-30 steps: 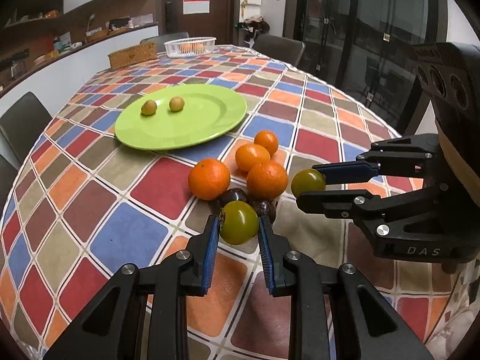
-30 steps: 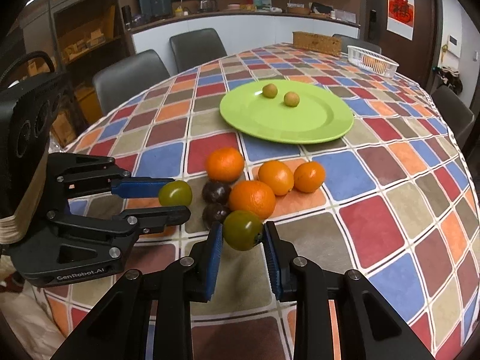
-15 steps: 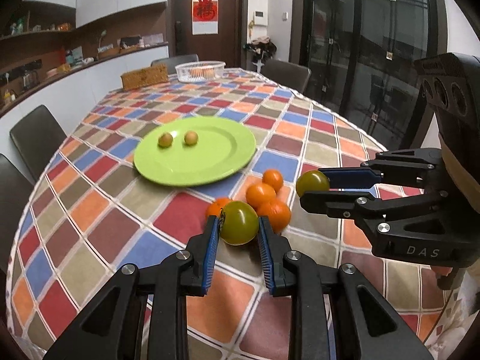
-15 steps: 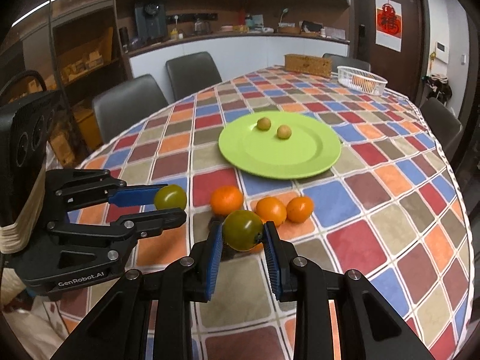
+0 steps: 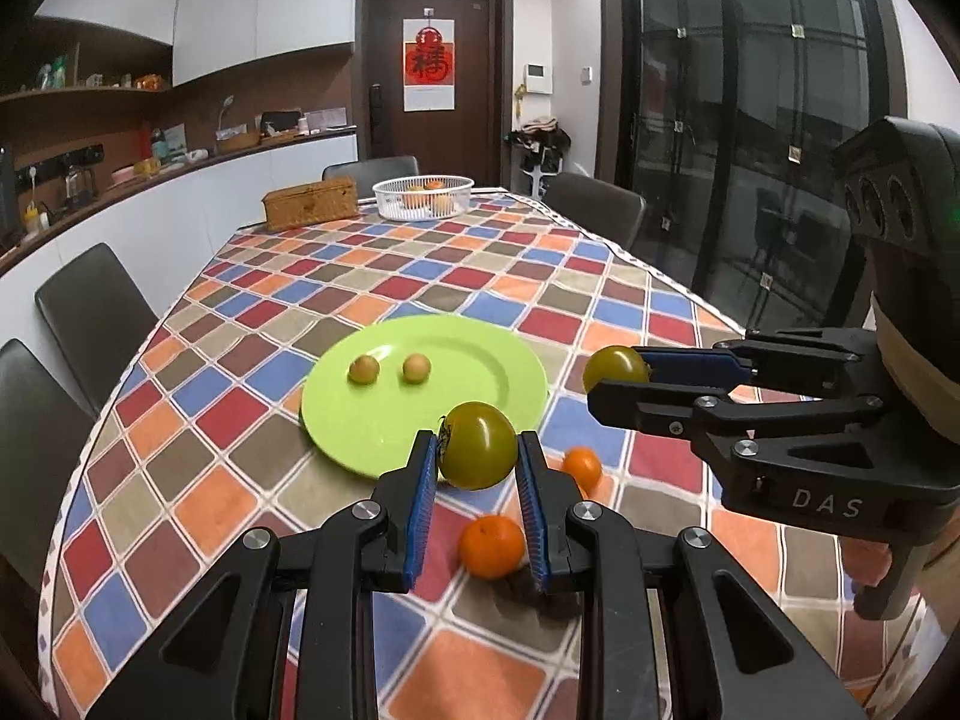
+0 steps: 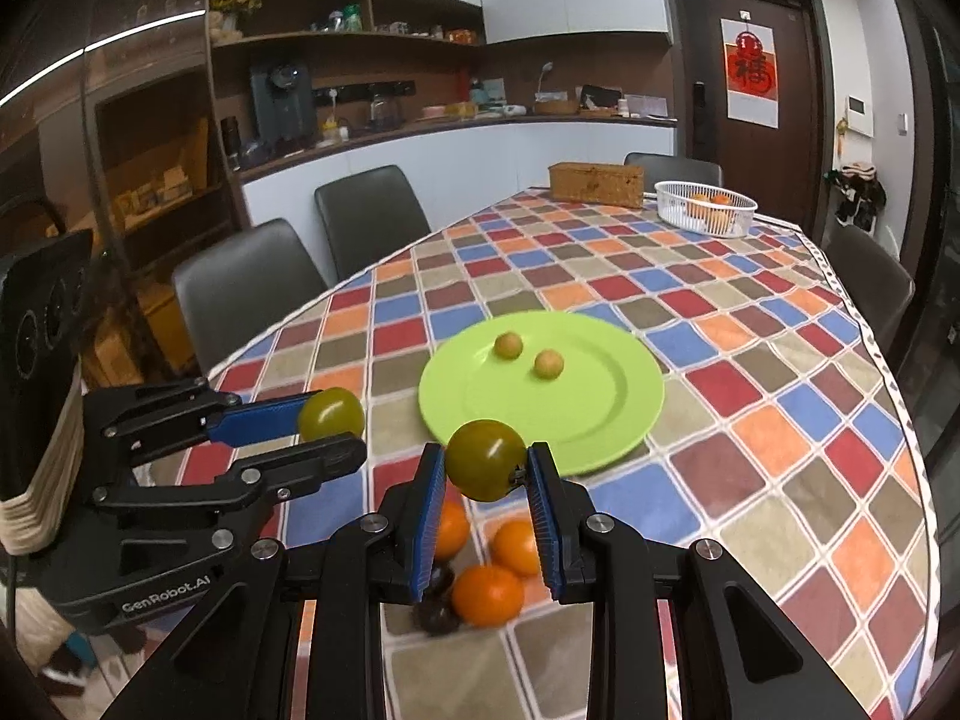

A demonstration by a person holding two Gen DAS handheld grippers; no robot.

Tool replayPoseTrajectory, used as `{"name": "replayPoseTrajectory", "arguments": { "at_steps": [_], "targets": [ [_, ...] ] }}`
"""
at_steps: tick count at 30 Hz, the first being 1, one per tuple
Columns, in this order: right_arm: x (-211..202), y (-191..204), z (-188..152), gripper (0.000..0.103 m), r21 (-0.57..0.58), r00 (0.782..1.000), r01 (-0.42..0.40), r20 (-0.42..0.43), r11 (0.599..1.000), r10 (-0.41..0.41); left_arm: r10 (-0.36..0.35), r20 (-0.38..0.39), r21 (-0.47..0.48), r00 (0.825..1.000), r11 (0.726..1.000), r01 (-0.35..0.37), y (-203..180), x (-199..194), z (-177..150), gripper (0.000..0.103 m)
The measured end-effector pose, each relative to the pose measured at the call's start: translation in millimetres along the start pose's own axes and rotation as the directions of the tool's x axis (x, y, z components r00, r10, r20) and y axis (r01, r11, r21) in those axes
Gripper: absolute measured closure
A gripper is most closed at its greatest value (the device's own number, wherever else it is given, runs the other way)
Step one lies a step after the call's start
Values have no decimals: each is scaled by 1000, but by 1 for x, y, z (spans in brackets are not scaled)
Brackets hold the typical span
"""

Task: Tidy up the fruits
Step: 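Carry both green tomatoes onto the green plate and open both grippers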

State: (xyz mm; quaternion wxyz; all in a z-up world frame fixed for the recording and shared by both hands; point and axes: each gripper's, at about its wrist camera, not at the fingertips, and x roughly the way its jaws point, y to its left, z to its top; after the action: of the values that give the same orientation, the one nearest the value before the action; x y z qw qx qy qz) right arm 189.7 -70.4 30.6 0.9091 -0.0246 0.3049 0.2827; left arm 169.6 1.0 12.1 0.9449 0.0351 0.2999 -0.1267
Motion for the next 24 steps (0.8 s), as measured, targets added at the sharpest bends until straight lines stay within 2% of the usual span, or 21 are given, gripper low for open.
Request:
{"name": "replayPoseTrajectory", "arguments": {
  "at_steps": [10,24],
  "targets": [
    [36,-25,36,74,52,1000,-2,-26,999,3,-1,-22,-56,1000,998,0,29,35,32,77],
    [105,-51,60,74,84,991,36,-129,996,-25,-12,-141,-154,990,988,-10,72,109,49,77]
  ]
}}
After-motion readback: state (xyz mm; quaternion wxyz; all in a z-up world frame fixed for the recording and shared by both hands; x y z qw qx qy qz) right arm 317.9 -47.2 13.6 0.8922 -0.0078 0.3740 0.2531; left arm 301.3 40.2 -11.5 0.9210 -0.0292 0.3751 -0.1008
